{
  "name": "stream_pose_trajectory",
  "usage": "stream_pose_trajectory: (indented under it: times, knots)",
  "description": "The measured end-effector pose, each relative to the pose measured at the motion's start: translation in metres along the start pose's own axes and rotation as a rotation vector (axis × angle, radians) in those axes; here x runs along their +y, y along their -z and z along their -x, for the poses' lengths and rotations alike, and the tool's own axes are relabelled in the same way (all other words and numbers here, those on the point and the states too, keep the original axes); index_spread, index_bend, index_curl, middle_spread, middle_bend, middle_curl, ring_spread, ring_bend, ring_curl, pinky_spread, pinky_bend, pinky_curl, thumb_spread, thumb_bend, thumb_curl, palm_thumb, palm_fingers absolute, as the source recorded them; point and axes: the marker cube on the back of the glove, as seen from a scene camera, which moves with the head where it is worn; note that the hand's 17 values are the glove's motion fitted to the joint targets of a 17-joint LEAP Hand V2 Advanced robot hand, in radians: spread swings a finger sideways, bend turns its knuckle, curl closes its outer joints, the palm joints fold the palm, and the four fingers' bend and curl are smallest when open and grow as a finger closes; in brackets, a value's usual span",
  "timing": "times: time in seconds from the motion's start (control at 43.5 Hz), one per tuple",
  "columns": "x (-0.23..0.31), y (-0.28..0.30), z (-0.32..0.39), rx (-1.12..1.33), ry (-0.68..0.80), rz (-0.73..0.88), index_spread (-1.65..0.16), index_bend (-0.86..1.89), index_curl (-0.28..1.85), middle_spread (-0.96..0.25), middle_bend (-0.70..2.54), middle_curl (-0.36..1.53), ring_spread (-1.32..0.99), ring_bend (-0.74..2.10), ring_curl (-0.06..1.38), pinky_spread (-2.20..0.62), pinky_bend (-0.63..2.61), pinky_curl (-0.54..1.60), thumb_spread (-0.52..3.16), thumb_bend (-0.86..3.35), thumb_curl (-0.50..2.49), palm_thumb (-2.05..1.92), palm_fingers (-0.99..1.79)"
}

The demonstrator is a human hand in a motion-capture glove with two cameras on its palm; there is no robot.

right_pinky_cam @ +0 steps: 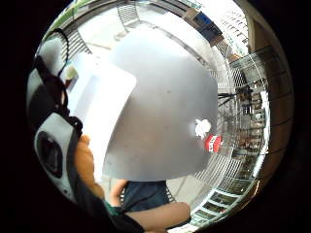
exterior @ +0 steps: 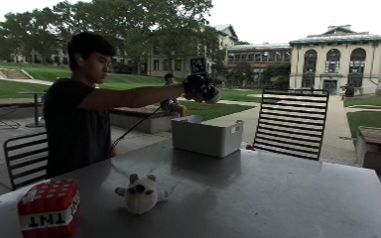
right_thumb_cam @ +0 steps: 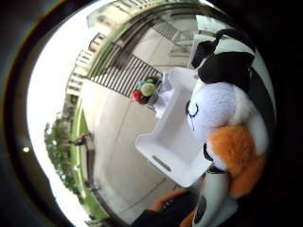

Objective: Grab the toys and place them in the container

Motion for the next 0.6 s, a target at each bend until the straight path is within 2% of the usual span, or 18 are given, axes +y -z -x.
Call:
stream_pose_trajectory:
  times: [0.092, 0.184, 0.207, 0.299, 0.345, 0.391, 0.437, 0.483, 0.506, 0.529, 0.552, 0.598]
  knots:
    - [-0.005, -0.008, 0.015, 0.014, 0.016, 0.010, -0.43, 0.13, 0.17, -0.36, 0.73, 0.62, -0.37, 1.26, 0.50, -0.47, 0.94, 0.43, 0.76, 0.58, 1.51, 0.51, 1.05]
    - [-0.008, -0.016, 0.013, 0.205, 0.202, 0.013, -0.43, 0.13, 0.16, -0.37, 0.72, 0.64, -0.37, 1.25, 0.50, -0.48, 0.94, 0.44, 0.77, 0.59, 1.54, 0.50, 1.04]
    - [-0.008, -0.018, 0.015, 0.205, 0.205, 0.014, -0.43, 0.13, 0.16, -0.37, 0.73, 0.65, -0.37, 1.25, 0.50, -0.48, 0.94, 0.44, 0.77, 0.60, 1.55, 0.50, 1.04]
    - [-0.009, -0.023, 0.042, 0.020, 0.050, 0.010, -0.43, 0.13, 0.15, -0.38, 0.72, 0.67, -0.37, 1.26, 0.51, -0.47, 0.94, 0.44, 0.77, 0.61, 1.58, 0.49, 1.03]
    - [-0.011, -0.027, 0.037, 0.051, -0.030, 0.012, -0.43, 0.10, 0.14, -0.38, 0.73, 0.68, -0.37, 1.26, 0.51, -0.48, 0.95, 0.44, 0.77, 0.61, 1.60, 0.48, 1.01]
    - [-0.014, -0.032, 0.011, 0.185, -0.167, 0.035, -0.43, 0.09, 0.13, -0.38, 0.72, 0.69, -0.38, 1.26, 0.51, -0.48, 0.97, 0.45, 0.78, 0.60, 1.61, 0.47, 0.96]
    - [-0.014, -0.037, -0.001, 0.252, -0.220, 0.087, -0.43, 0.01, 0.09, -0.38, 0.69, 0.69, -0.39, 1.23, 0.51, -0.47, 1.01, 0.46, 0.78, 0.55, 1.59, 0.41, 0.78]
    - [-0.009, -0.039, 0.018, 0.152, -0.114, 0.136, -0.43, -0.01, 0.08, -0.37, 0.67, 0.70, -0.39, 1.25, 0.53, -0.47, 1.05, 0.48, 0.79, 0.52, 1.58, 0.39, 0.70]
    - [-0.006, -0.038, 0.030, 0.083, -0.043, 0.150, -0.42, -0.06, 0.05, -0.30, 0.50, 0.64, -0.36, 1.20, 0.50, -0.45, 1.19, 0.51, 0.91, 0.49, 1.51, 0.27, 0.49]
    - [-0.003, -0.038, 0.039, 0.029, 0.018, 0.158, -0.41, 0.07, 0.09, -0.23, 0.35, 0.61, -0.30, 1.09, 0.49, -0.39, 1.19, 0.52, 0.94, 0.40, 1.43, 0.14, 0.14]
    - [-0.001, -0.036, 0.043, -0.006, 0.063, 0.163, -0.40, 0.12, 0.12, -0.19, 0.31, 0.62, -0.26, 1.08, 0.51, -0.35, 1.24, 0.56, 0.96, 0.34, 1.39, 0.07, 0.04]
    - [0.001, -0.032, 0.045, -0.030, 0.122, 0.167, -0.39, 0.14, 0.13, -0.12, 0.25, 0.58, -0.20, 0.99, 0.48, -0.30, 1.29, 0.56, 1.01, 0.25, 1.29, -0.05, -0.04]
